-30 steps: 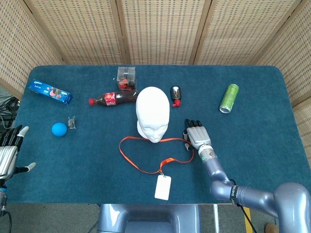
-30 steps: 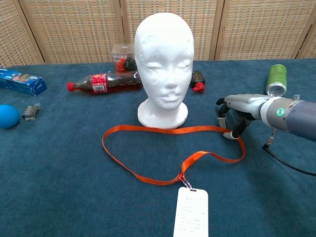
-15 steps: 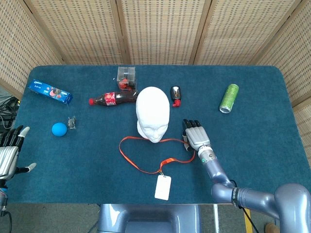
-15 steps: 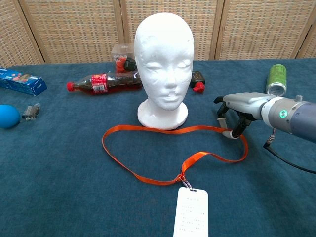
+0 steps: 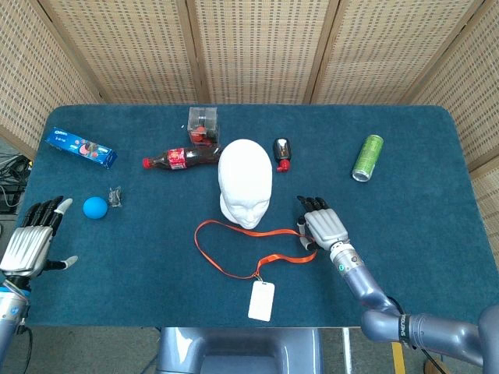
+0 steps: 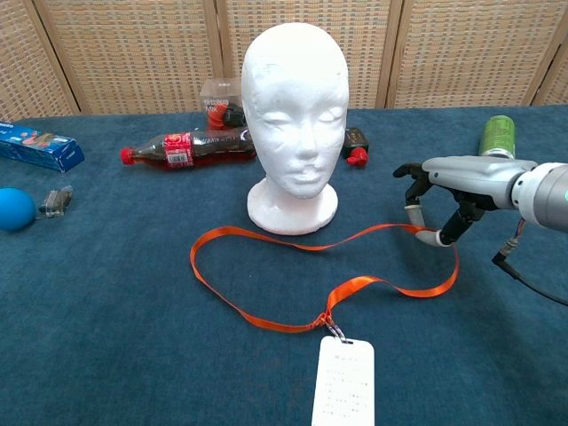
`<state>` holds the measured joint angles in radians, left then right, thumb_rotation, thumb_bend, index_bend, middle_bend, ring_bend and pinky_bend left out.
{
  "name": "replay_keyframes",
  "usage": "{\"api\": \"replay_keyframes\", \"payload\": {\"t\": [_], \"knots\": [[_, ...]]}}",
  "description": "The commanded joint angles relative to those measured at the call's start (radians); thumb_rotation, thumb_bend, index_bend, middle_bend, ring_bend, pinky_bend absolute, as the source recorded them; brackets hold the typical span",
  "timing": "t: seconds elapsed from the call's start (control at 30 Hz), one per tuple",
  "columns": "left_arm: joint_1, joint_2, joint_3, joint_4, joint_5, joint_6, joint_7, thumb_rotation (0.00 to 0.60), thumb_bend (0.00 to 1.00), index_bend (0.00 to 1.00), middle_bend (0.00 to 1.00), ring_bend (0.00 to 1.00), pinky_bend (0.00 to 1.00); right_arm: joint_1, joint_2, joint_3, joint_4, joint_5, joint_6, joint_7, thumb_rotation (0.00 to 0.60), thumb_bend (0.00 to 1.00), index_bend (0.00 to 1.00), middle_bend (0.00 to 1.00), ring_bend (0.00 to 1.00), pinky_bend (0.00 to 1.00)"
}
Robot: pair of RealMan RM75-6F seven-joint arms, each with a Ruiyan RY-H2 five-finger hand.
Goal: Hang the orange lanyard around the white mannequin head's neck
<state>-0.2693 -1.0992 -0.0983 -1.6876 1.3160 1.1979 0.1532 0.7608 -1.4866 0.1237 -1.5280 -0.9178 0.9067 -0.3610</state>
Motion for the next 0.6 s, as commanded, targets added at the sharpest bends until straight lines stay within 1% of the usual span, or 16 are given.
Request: {"api": "replay_keyframes", "payload": {"t": [0.03, 0.1, 0.17, 0.23, 0.33, 0.4, 0.53, 0.6], "knots": [[-0.084, -0.042, -0.033, 0.048, 0.011, -0.092, -0.048, 0.6, 0.0, 0.02, 0.0, 0.0, 0.0, -0.008, 0.015, 0.002, -0.02, -0.016, -0.001, 0.016, 0.6, 0.66, 0.69, 0.0, 0.0, 0.0], [-0.129, -0.081, -0.049, 0.09, 0.029, -0.128, -0.073, 0.6, 0.03, 0.08, 0.0, 0.0, 0.0, -0.01, 0.021, 0.004, -0.028, -0.023, -0.002, 0.025, 0.6, 0.66, 0.69, 0.0, 0.0, 0.0], [-0.165, -0.122, -0.06, 0.131, 0.048, -0.151, -0.092, 0.6, 0.1, 0.16, 0.0, 0.0, 0.0, -0.011, 0.025, 0.007, -0.034, -0.027, -0.003, 0.033, 0.6, 0.66, 0.69, 0.0, 0.0, 0.0], [-0.202, -0.169, -0.072, 0.175, 0.063, -0.177, -0.125, 0.6, 0.14, 0.2, 0.0, 0.0, 0.0, -0.012, 0.028, 0.011, -0.039, -0.029, -0.004, 0.043, 0.6, 0.66, 0.69, 0.0, 0.0, 0.0], [-0.261, -0.242, -0.085, 0.248, 0.082, -0.218, -0.152, 0.6, 0.19, 0.24, 0.0, 0.0, 0.0, -0.012, 0.034, 0.02, -0.052, -0.021, -0.011, 0.059, 0.6, 0.66, 0.69, 0.0, 0.0, 0.0], [-0.301, -0.301, -0.089, 0.308, 0.083, -0.253, -0.169, 0.6, 0.19, 0.25, 0.0, 0.0, 0.0, -0.008, 0.039, 0.029, -0.056, -0.013, -0.017, 0.062, 0.6, 0.66, 0.69, 0.0, 0.0, 0.0], [-0.358, -0.379, -0.089, 0.376, 0.079, -0.311, -0.187, 0.6, 0.19, 0.28, 0.0, 0.0, 0.0, 0.0, 0.041, 0.041, -0.053, 0.01, -0.026, 0.063, 0.6, 0.66, 0.69, 0.0, 0.0, 0.0], [-0.378, -0.414, -0.09, 0.403, 0.079, -0.327, -0.203, 0.6, 0.22, 0.31, 0.0, 0.0, 0.0, 0.002, 0.042, 0.045, -0.053, 0.019, -0.029, 0.065, 0.6, 0.66, 0.69, 0.0, 0.0, 0.0]]}}
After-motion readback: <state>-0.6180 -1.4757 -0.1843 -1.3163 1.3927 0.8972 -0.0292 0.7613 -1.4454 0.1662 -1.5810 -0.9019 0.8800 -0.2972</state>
